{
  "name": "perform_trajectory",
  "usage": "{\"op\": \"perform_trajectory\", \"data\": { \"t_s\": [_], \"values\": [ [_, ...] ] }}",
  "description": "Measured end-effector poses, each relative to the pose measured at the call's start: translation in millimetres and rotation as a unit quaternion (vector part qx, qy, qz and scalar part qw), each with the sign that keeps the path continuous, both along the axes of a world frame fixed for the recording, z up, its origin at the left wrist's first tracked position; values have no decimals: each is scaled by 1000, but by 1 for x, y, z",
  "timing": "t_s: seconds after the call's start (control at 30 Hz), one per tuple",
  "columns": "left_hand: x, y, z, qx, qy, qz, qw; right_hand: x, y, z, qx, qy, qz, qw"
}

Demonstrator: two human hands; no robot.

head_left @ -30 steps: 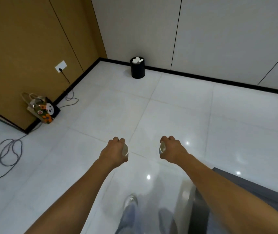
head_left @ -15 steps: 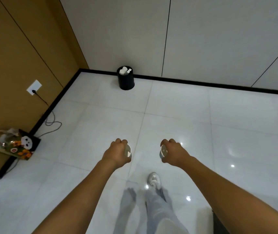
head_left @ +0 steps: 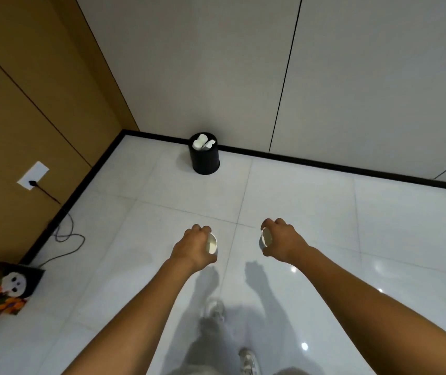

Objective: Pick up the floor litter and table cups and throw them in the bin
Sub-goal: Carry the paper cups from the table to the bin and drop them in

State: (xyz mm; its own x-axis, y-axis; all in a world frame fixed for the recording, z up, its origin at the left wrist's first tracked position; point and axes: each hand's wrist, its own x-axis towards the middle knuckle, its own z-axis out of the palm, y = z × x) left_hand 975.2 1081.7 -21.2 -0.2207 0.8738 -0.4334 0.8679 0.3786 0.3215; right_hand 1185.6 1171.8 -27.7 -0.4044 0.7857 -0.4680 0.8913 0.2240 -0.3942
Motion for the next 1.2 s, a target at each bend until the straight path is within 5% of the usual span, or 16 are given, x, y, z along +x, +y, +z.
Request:
{"op": "perform_trajectory", "data": {
  "t_s": [0.53, 0.87, 1.2],
  "values": [
    [-173, 354, -3, 14, 24, -19, 999, -157, 338, -6, -3, 16, -25, 1000],
    [-227, 558, -36, -10, 20, 60, 998, -230, 578, -27, -12, 6, 59, 998],
    [-294, 666, -72, -17, -11, 164, 986, -349, 739, -59, -21, -3, 177, 984]
  ]
}}
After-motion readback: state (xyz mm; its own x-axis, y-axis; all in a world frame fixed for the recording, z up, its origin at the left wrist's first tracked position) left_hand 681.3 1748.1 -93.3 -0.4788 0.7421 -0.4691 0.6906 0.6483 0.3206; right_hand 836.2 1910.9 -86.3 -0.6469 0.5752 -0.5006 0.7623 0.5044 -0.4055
